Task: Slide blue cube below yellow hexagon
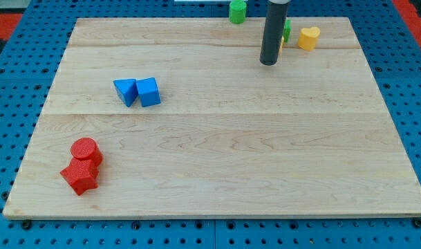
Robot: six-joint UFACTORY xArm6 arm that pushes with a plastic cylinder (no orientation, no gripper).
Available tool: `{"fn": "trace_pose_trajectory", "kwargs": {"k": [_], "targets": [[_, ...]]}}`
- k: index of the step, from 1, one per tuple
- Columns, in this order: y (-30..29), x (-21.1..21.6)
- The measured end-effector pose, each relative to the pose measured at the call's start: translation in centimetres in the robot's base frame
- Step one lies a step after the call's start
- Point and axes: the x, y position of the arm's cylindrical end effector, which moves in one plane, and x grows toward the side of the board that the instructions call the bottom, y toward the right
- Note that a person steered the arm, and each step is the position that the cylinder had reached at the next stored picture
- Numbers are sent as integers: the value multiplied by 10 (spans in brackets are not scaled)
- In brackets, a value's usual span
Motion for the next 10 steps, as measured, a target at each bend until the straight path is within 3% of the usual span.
{"fn": "trace_pose_trajectory", "kwargs": {"k": [1, 4, 7, 8, 9, 10], "targets": [[-3, 19], [-68, 132], [-82, 163], [-147, 171], [-217, 142], [-247, 99]]}}
